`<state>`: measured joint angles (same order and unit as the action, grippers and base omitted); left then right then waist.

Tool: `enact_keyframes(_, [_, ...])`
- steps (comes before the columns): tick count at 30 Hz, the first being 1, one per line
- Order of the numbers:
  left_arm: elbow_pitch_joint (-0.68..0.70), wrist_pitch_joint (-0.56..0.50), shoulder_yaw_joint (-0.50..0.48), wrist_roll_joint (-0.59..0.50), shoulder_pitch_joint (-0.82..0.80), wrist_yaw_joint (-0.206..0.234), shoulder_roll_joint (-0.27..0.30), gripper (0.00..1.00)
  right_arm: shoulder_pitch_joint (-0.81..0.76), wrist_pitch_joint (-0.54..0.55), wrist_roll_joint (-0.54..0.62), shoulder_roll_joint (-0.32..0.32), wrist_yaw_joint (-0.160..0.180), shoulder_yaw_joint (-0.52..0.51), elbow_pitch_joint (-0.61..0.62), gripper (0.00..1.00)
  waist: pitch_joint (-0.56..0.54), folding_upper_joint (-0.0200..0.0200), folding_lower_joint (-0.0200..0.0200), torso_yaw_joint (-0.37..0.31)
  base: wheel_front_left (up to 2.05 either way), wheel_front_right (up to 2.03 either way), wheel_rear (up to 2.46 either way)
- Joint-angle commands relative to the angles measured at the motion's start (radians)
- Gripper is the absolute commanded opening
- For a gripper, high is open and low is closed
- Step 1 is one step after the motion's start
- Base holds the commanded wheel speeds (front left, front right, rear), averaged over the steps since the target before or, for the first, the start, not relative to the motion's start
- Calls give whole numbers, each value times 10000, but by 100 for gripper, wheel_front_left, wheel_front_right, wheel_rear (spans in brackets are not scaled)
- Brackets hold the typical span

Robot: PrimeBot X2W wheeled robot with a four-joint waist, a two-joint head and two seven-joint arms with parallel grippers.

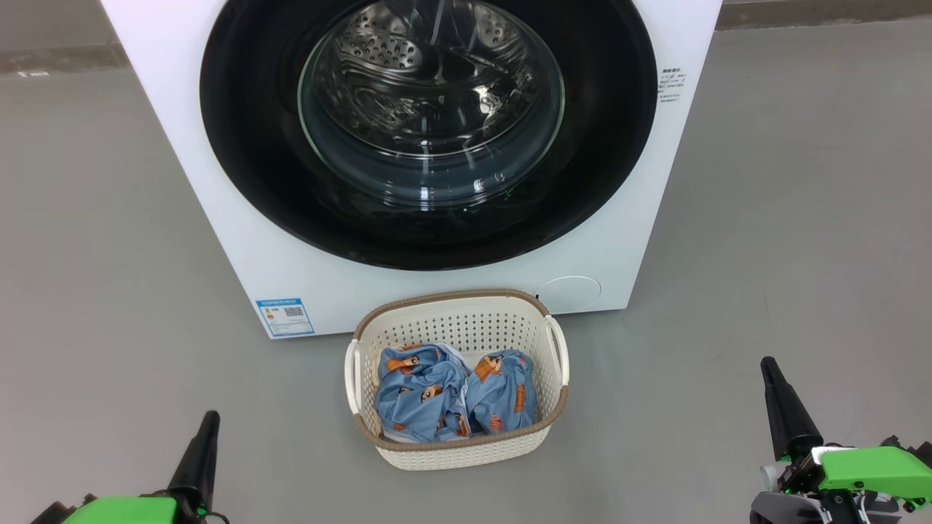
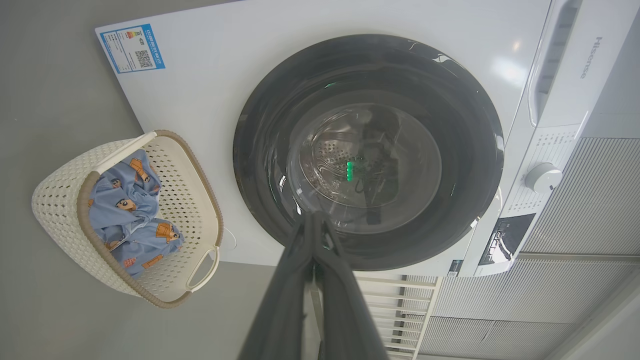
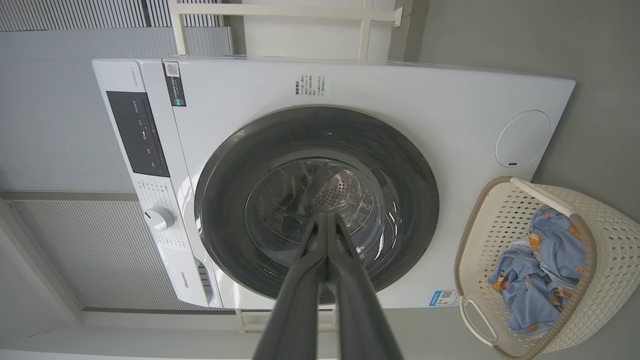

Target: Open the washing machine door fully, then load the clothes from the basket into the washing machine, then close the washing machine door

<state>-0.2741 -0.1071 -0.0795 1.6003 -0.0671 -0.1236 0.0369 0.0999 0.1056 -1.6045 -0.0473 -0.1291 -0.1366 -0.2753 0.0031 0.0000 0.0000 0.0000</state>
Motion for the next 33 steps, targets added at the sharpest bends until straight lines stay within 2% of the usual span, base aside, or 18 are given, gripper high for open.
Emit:
enact_keyframes(1, [292,-58,-339,87,-409,-71,133,0,79,74,-45,-29,-16,232,305,0,0,0,0,0,0,0,0])
enact_keyframes(3, [292,-58,-339,87,-409,-71,133,0,79,74,-45,-29,-16,232,305,0,0,0,0,0,0,0,0])
enact_keyframes(4, [0,0,0,0,0,0,0,100,0,-2,0,0,0,0,0,100,0,0,0,0,0,0,0])
enact_keyframes(11, [-256,49,42,-26,155,15,-100,100,-57,-66,52,46,0,27,-309,100,8,0,2,0,0,0,0])
enact_keyframes(15, [-186,141,66,-90,92,12,-78,100,38,-171,169,27,-1,92,-283,100,-13,0,22,-5,0,0,0])
enact_keyframes(20, [-68,307,138,-225,25,9,-20,100,154,-327,388,-35,-1,211,-244,100,12,0,1,-13,0,0,0])
enact_keyframes(33, [196,732,350,-1261,-152,0,204,100,467,-738,1456,-218,-3,517,-201,100,25,0,0,-25,0,0,0])
